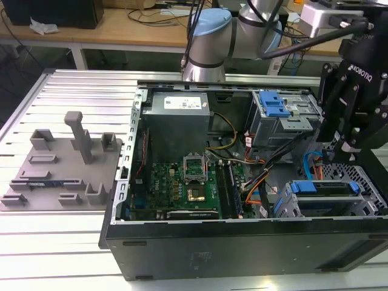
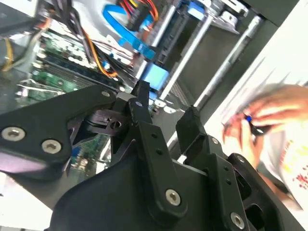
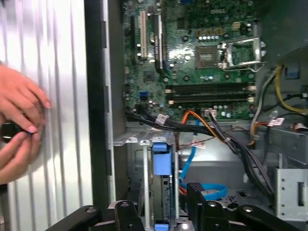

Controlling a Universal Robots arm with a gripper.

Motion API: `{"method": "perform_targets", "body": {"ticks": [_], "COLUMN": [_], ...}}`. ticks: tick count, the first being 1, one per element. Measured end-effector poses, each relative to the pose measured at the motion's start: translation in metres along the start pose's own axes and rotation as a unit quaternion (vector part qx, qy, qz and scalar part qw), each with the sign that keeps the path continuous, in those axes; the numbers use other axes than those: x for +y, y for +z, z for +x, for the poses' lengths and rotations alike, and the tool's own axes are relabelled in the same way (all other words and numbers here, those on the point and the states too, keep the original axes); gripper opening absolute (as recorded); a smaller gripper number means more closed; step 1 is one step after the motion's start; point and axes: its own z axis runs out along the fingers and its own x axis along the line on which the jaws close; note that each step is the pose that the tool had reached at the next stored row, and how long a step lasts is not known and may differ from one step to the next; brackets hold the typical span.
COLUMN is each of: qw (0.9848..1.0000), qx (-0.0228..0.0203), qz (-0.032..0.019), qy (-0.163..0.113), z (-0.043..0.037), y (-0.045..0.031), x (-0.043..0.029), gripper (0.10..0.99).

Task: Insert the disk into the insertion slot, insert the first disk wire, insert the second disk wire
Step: 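Insert the first disk wire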

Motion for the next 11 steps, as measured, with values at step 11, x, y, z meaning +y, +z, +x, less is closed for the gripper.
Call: {"method": "perform_targets", "body": {"ticks": [11], "qw": [0.9988], "qx": [0.0499], "qz": [-0.0017], "qy": [-0.002], "z": [-0.0152], "y": [-0.0016], "x": [-0.0301], "gripper": [0.502]}}
